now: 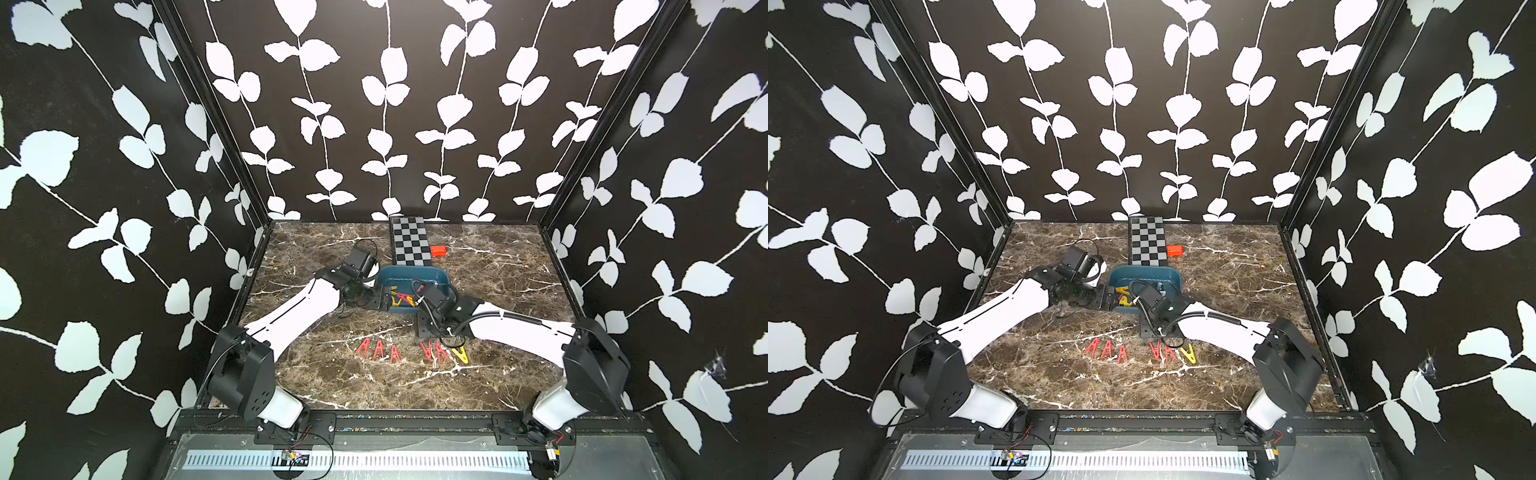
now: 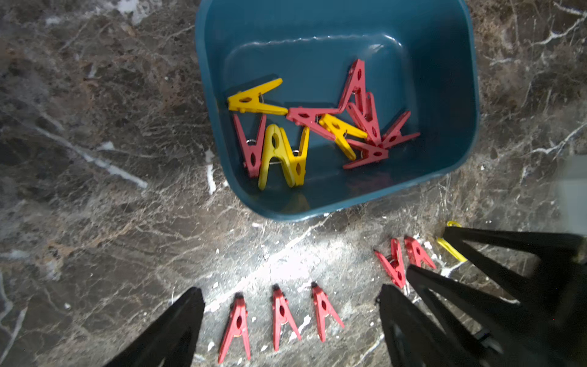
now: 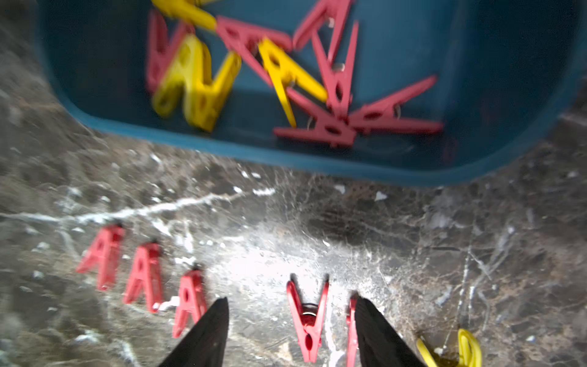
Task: Take the clothespins out of the storage box
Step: Place the clothespin at the center of the board, then pick up the clothespin from the storage box.
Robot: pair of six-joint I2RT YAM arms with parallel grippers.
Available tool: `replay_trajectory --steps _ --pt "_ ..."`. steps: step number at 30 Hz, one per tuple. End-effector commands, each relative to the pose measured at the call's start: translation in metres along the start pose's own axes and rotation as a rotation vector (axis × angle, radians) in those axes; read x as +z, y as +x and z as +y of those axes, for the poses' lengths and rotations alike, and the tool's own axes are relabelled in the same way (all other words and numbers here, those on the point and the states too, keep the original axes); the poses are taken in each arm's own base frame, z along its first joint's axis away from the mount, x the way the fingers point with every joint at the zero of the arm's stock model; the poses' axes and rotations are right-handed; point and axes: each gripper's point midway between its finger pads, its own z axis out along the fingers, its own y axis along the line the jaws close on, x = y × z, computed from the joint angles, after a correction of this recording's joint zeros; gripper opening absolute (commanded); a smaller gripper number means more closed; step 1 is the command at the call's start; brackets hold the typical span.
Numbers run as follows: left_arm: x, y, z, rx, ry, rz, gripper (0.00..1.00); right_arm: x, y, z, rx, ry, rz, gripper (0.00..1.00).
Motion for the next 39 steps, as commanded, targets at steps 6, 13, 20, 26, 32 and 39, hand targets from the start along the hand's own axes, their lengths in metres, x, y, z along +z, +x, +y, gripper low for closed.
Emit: replay_trajectory --steps 6,13,20,26,32,39 --pt "0.012 -0.030 -0.016 -0.002 0.056 -0.015 0.68 -0.026 -0.043 -0.027 0.025 -0.007 -0.101 0.97" --pt "0.037 -0.043 -0.027 0.027 0.066 0.018 0.57 -0.031 -0.058 -0.052 0.058 0.010 -0.115 0.99" --pt "0.066 -0.038 -0.038 0.171 -0.017 0.098 0.50 -0.036 -0.069 -0.069 0.093 0.007 -0.157 0.99" --pt "0.090 -0.037 -0.043 0.282 -0.089 0.152 0.47 -0.032 -0.074 -0.076 0.097 0.008 -0.136 0.99" --pt "0.110 -0.043 -0.053 0.333 -0.097 0.160 0.43 -0.032 -0.079 -0.081 0.102 0.007 -0.136 0.99" --pt "0.134 -0.048 -0.059 0.388 -0.113 0.185 0.40 -0.029 -0.082 -0.090 0.113 0.019 -0.127 0.99"
